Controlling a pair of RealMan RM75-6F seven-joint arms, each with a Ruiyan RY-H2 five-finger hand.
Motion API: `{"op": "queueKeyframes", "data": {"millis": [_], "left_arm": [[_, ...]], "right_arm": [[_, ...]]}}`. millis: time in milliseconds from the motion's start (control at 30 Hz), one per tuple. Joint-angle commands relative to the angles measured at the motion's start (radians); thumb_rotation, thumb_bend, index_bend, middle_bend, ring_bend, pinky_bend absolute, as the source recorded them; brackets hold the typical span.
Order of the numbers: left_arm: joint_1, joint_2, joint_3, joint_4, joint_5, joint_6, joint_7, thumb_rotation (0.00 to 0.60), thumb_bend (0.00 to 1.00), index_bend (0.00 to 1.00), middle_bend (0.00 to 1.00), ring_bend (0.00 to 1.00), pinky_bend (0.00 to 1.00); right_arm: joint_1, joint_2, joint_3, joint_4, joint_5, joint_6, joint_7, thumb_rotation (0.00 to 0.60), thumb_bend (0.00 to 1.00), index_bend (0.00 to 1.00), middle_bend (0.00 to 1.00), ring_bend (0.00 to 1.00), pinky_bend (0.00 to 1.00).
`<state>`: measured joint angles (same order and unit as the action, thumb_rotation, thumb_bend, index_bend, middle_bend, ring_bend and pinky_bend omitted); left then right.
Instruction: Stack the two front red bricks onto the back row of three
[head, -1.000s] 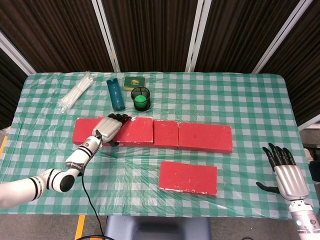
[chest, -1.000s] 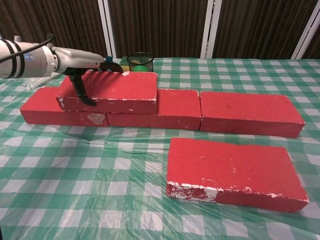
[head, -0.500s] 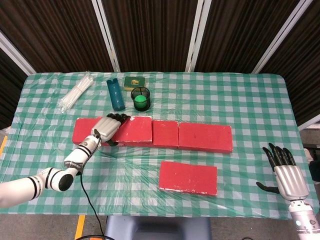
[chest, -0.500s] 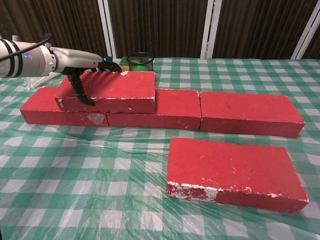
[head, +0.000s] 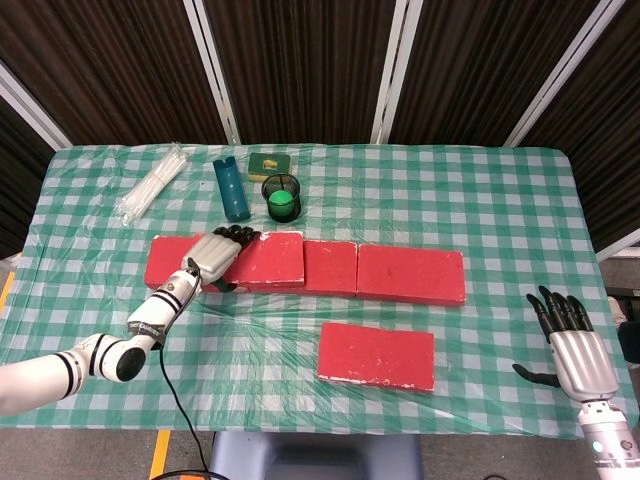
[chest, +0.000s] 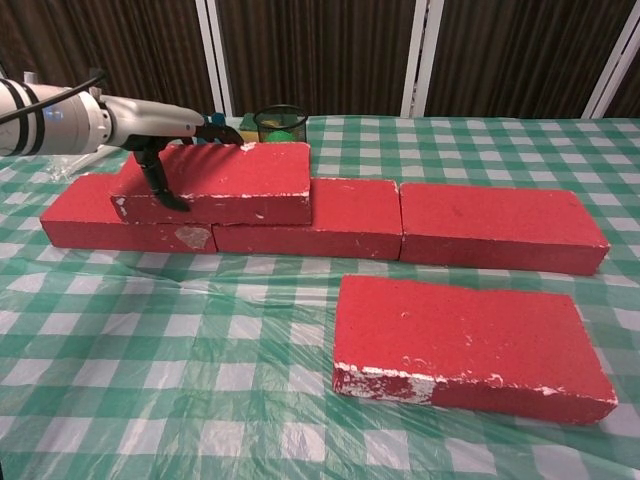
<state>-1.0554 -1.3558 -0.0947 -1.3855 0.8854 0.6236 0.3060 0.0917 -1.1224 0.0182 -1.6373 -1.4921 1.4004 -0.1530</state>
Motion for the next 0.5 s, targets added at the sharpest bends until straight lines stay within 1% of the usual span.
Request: {"op": "queueKeyframes", "data": {"millis": [33, 167, 500], "left_arm": [[-0.002, 0.0, 0.002, -0.001, -0.005, 0.001, 0.002, 0.6, 0.29, 0.0, 0.0, 0.0, 0.26], [-0.004, -0.002, 0.004, -0.002, -0.011, 0.003, 0.003, 0.6, 0.28, 0.0, 0.0, 0.0, 0.26], [-0.009, -0.01, 0.01, 0.009, -0.009, 0.006, 0.009, 0.6, 0.26, 0.0, 0.0, 0.0, 0.2]], "right_arm": [[-0.001, 0.001, 0.001, 0.0, 0.0, 0.003, 0.002, 0.536, 0.09, 0.0, 0.0, 0.0, 0.0], [-0.002, 0.003, 0.002, 0.0, 0.002, 0.004, 0.003, 0.535, 0.09, 0.0, 0.0, 0.0, 0.0], [-0.005, 0.003, 0.004, -0.002, 0.007, 0.009, -0.001, 0.533, 0.09, 0.0, 0.0, 0.0, 0.0]]}}
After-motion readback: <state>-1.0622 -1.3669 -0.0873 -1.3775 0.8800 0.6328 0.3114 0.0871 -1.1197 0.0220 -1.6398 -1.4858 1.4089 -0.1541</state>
